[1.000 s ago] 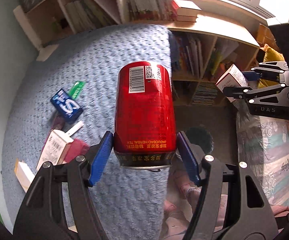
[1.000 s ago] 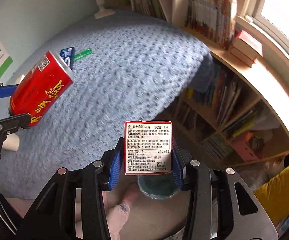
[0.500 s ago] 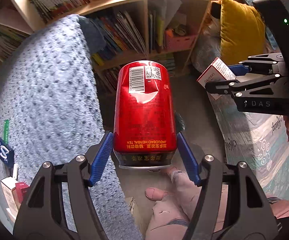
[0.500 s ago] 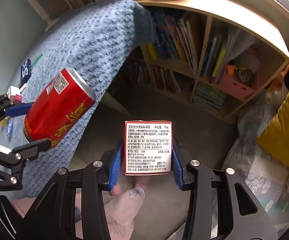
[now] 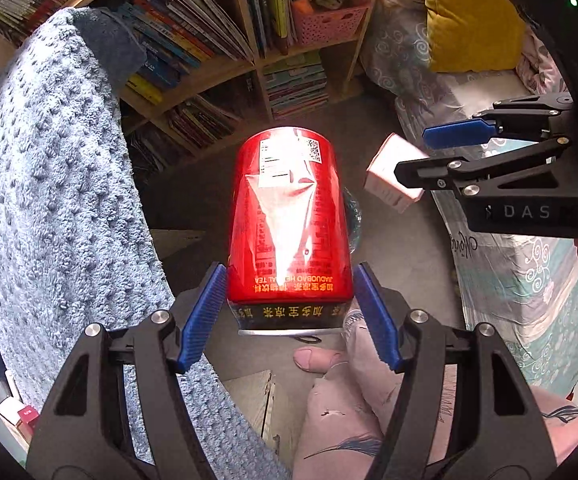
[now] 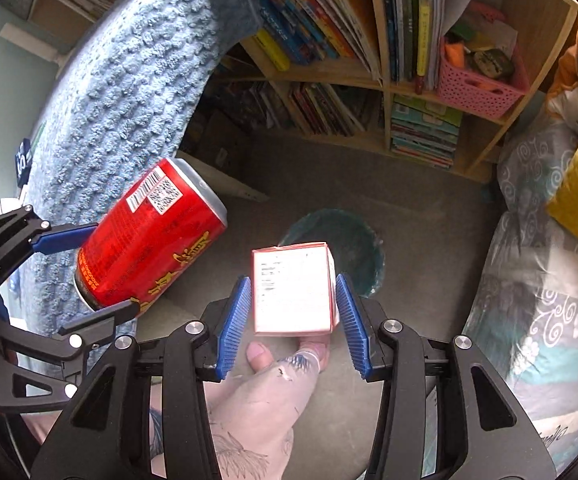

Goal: Collect trash
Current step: 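Carry the can and box to the teal bin and open both grippers over it, then bring both open tools back over the blanket toward the remaining items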

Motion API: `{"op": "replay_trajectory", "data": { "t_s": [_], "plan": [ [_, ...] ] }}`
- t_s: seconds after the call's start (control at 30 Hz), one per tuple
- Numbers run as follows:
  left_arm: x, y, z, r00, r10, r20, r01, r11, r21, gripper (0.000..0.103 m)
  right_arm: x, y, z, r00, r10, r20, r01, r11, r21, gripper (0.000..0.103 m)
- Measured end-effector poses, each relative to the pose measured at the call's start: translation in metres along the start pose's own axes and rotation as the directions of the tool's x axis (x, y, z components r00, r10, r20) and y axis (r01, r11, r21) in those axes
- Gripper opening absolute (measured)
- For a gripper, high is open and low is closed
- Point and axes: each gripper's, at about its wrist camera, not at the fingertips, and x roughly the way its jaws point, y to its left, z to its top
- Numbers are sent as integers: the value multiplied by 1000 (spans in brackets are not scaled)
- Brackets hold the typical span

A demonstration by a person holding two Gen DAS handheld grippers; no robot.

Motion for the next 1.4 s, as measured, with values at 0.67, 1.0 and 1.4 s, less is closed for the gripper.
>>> {"op": "replay_trajectory", "data": {
  "t_s": [0.67,1.0,1.4],
  "plan": [
    [-6,15,0,1000,18,14,-17,999,-47,89,-15,-23,11,1000,-22,19,22,1000,9,74],
    [-42,32,-15,996,57,73,-49,994,-96,94,-33,16,22,999,4,33,1,985,-174,81],
    [-117,97,-78,965,215,147,-166,942,-290,96,-65,140,53,994,97,42,-58,835,-548,89]
  ]
}}
